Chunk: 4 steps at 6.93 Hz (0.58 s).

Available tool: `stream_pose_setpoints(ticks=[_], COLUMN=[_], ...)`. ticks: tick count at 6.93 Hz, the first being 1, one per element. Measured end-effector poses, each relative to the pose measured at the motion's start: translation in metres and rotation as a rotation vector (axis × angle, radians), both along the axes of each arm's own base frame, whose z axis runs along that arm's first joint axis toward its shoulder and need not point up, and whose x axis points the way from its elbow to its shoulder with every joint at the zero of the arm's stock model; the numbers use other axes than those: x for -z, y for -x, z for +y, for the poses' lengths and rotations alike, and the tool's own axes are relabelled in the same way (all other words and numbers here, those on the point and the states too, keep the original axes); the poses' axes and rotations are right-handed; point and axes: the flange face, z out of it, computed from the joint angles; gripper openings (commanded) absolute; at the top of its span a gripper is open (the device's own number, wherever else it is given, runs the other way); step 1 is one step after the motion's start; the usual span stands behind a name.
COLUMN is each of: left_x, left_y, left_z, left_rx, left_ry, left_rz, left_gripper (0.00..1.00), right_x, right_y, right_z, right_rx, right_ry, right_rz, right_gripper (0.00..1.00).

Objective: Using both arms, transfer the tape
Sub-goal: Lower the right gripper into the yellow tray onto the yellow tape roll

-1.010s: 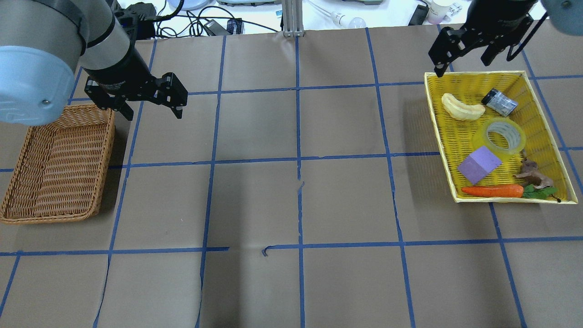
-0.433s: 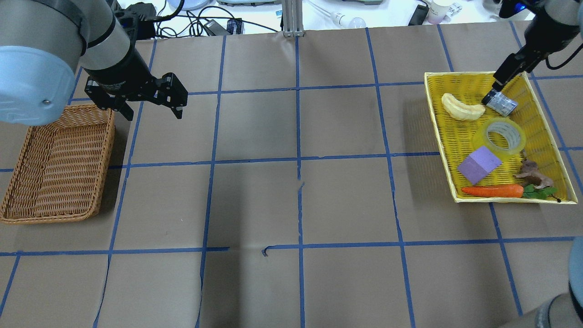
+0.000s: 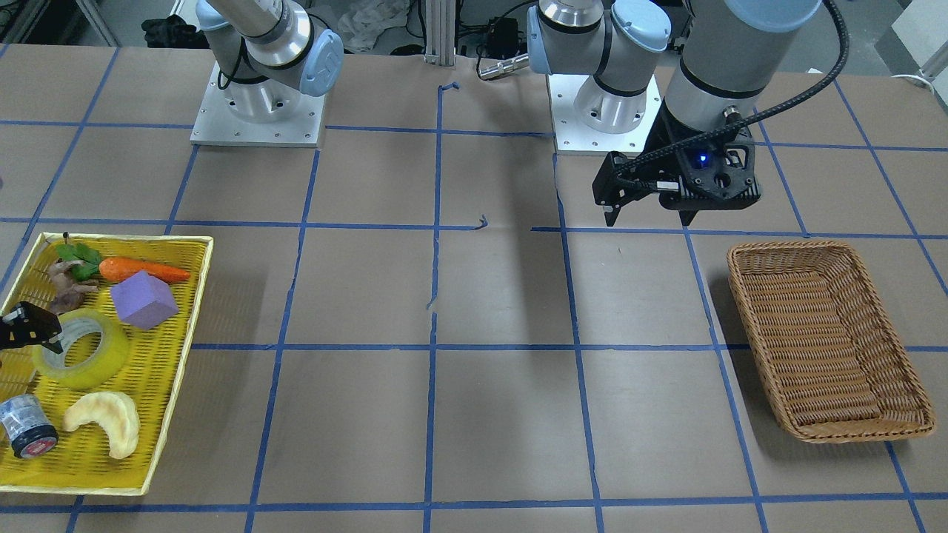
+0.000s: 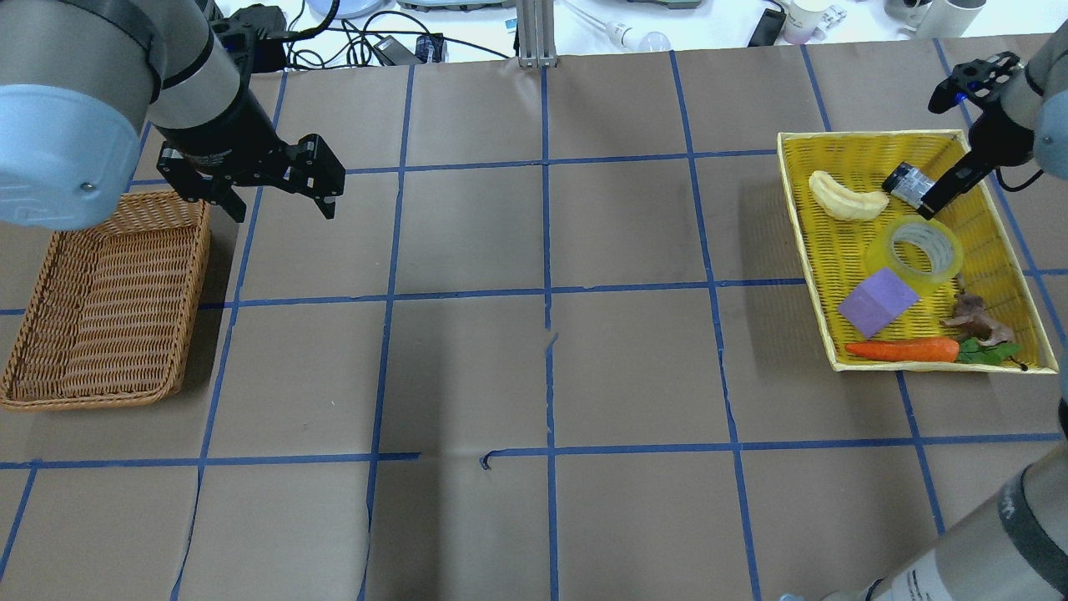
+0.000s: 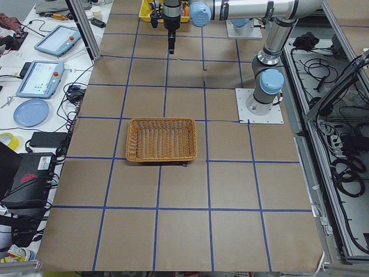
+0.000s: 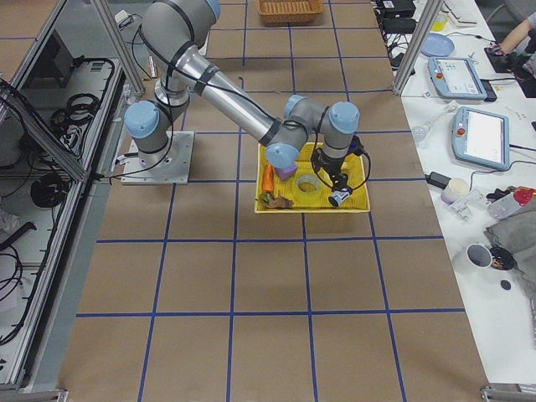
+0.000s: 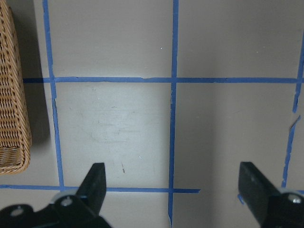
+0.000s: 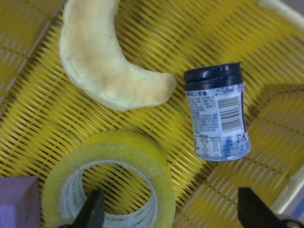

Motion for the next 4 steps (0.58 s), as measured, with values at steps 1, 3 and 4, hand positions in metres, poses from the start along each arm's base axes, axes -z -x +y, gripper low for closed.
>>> stream_pose_setpoints(ticks=[1,3,4], left_x=[0.0,0.0,0.0], left_y=[0.0,0.0,0.0], left_z=[0.0,0.0,0.0], left_rx=[0.0,0.0,-0.001], left_ry=[0.0,0.001,0.001], left_rz=[0.0,0.0,0.0], left_gripper=[1.0,1.0,1.0], right_x=[0.02,0.038,0.04], right_y=[0.005,0.006,0.007], right_z=[0.007,0.015,0.015], right_rx=[0.004,0.011,0.014], right_ry=[-0.023,-0.036,-0.037], right_rz=[-0.011,-0.013,-0.008], right_gripper=[0.57,0.0,0.0])
